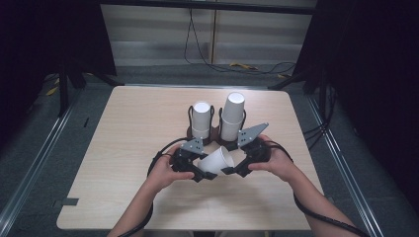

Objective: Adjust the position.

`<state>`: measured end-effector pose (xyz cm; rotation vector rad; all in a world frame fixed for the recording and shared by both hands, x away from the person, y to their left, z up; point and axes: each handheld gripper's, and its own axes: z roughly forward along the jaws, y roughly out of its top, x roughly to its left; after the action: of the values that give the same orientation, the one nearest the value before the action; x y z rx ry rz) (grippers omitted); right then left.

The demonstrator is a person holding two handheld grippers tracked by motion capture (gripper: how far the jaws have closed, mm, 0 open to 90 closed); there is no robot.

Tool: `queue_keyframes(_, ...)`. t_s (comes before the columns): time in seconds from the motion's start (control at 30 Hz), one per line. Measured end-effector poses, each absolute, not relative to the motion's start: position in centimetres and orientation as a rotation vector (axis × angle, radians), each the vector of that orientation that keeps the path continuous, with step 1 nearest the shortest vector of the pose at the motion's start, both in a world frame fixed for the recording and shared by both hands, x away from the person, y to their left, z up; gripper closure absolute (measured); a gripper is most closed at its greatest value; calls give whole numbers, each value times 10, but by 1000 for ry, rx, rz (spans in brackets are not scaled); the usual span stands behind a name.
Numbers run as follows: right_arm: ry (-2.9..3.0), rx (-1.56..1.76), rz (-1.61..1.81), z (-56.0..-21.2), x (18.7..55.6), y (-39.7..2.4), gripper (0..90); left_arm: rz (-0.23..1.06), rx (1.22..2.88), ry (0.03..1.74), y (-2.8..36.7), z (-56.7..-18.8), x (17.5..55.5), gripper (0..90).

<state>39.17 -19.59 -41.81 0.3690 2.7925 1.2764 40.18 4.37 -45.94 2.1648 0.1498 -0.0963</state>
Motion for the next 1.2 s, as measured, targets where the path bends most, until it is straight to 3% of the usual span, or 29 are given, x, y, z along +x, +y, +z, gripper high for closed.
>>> queue_keyframes(0.5,2817,337,1277,-420,391,-191,160,-115,2141,119,41,-460,401,319)
queue_keyframes(0.93,2810,337,1289,-416,392,-193,207,-72,2178,127,39,-460,401,304)
queue_keyframes(1.2,2791,355,1265,-413,393,-198,206,-66,2209,185,43,-461,404,194)
